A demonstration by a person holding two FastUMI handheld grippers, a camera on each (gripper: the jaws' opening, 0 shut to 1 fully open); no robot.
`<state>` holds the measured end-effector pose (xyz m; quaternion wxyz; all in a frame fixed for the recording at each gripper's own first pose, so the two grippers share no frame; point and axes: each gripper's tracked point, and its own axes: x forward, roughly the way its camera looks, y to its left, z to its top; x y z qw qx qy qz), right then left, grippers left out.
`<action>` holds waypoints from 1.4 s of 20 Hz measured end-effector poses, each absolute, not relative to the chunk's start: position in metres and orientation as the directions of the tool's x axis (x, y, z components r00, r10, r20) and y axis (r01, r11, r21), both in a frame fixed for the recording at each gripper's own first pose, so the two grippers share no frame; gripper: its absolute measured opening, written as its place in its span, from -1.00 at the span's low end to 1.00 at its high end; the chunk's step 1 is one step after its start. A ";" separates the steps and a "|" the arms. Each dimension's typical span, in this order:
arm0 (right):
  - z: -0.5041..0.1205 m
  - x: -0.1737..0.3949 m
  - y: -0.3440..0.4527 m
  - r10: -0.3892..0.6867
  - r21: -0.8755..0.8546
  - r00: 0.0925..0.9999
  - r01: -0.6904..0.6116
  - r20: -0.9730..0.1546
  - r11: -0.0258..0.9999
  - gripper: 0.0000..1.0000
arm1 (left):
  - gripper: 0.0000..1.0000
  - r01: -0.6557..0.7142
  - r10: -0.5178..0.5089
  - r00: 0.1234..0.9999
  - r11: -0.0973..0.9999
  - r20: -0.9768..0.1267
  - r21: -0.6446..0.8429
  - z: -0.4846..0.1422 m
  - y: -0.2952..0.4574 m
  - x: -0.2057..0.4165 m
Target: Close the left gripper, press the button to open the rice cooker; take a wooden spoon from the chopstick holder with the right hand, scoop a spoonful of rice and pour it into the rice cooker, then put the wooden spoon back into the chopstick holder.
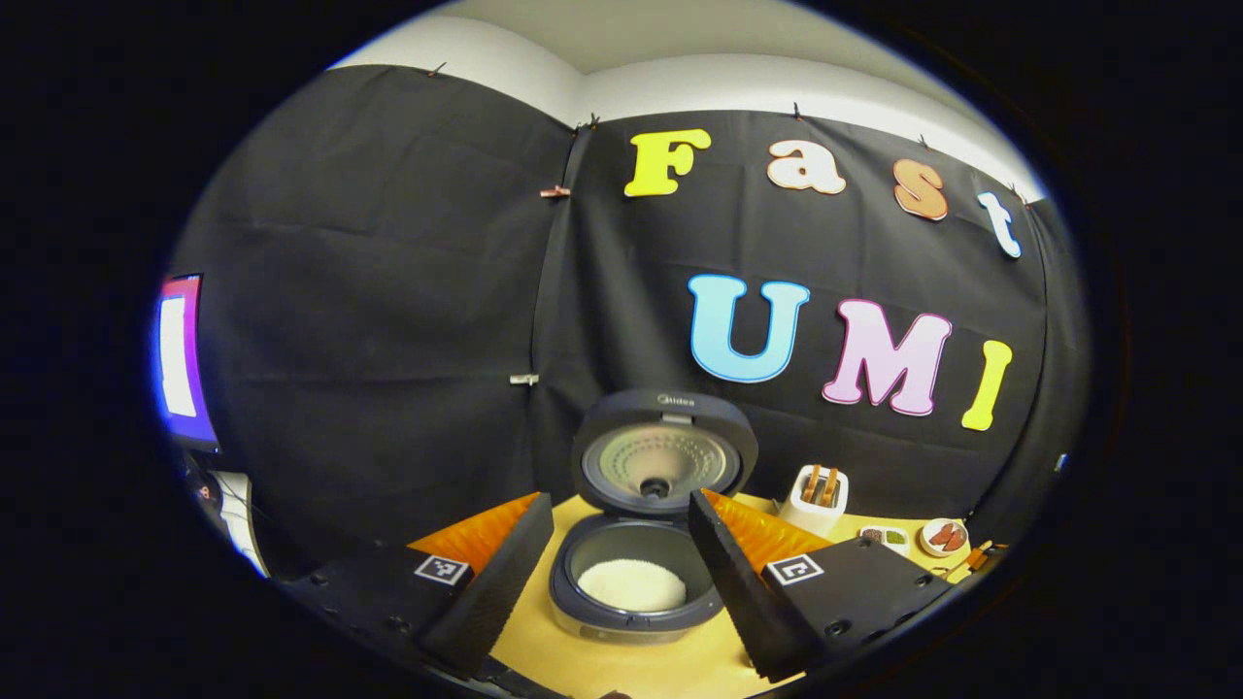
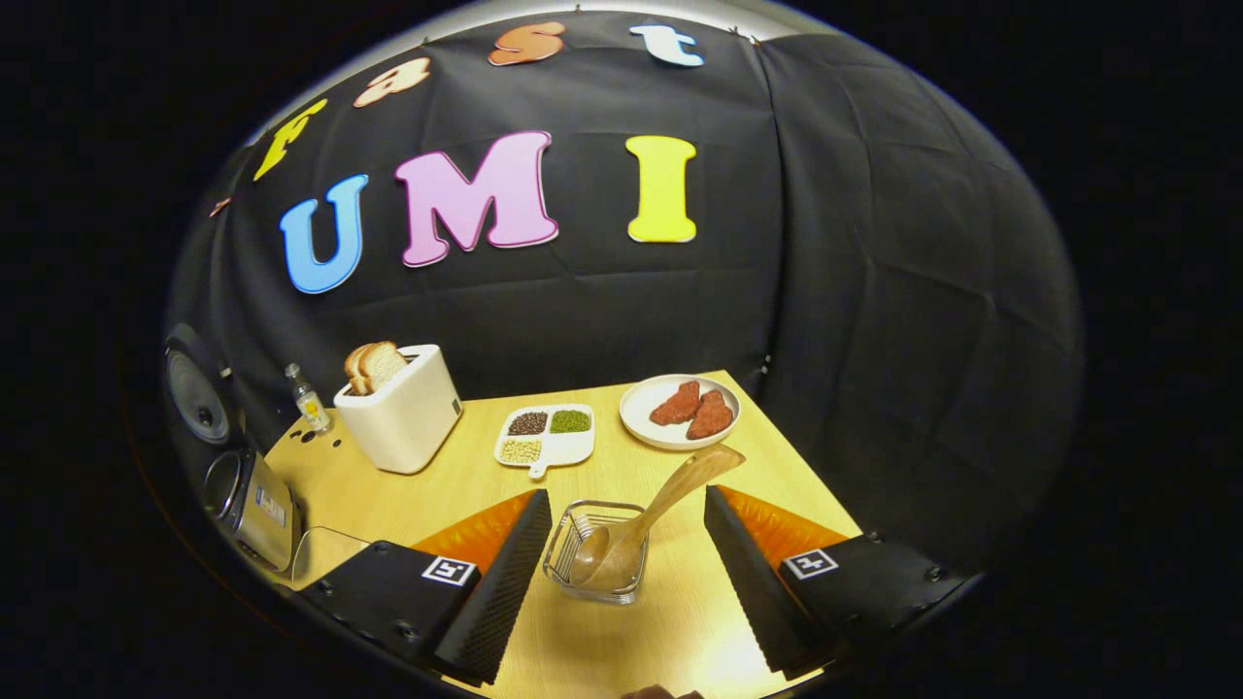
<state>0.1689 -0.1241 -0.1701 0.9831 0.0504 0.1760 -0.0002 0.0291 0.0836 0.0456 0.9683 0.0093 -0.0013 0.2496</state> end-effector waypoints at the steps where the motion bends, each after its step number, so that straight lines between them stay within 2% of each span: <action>1: -0.161 0.163 -0.118 0.034 0.083 0.944 -0.008 -0.328 0.997 0.97 | 0.91 -0.476 0.476 0.879 0.879 0.021 0.035 0.054 0.087 0.037; 8: -0.127 0.121 -0.064 0.133 0.065 0.948 -0.120 -0.289 0.991 0.98 | 0.90 -0.414 0.410 0.908 0.909 0.080 0.042 0.099 0.118 0.099; 12: -0.123 0.102 -0.053 0.133 0.039 0.949 -0.127 -0.286 0.991 0.97 | 0.90 -0.350 0.344 0.935 0.933 0.084 0.084 0.104 0.126 0.152; 18: -0.134 0.074 -0.040 0.128 0.045 0.930 -0.120 -0.344 0.992 0.97 | 0.89 -0.290 0.278 0.955 0.950 0.105 0.117 0.106 0.135 0.225; 20: -0.136 0.068 -0.032 0.140 0.044 0.926 -0.133 -0.351 0.990 0.97 | 0.88 -0.280 0.273 0.959 0.952 0.071 0.123 0.097 0.138 0.244; 22: -0.137 0.066 -0.027 0.154 0.050 0.921 -0.146 -0.357 0.988 0.97 | 0.88 -0.292 0.297 0.955 0.946 -0.011 0.137 0.078 0.144 0.249; 23: -0.137 0.066 -0.027 0.160 0.054 0.920 -0.151 -0.357 0.987 0.97 | 0.93 -0.299 0.300 0.954 0.946 0.005 0.128 0.081 0.143 0.244; 28: -0.138 0.073 -0.022 0.197 0.076 0.913 -0.182 -0.356 0.980 0.97 | 0.99 -0.310 0.321 0.935 0.946 -0.152 0.094 0.049 0.128 0.211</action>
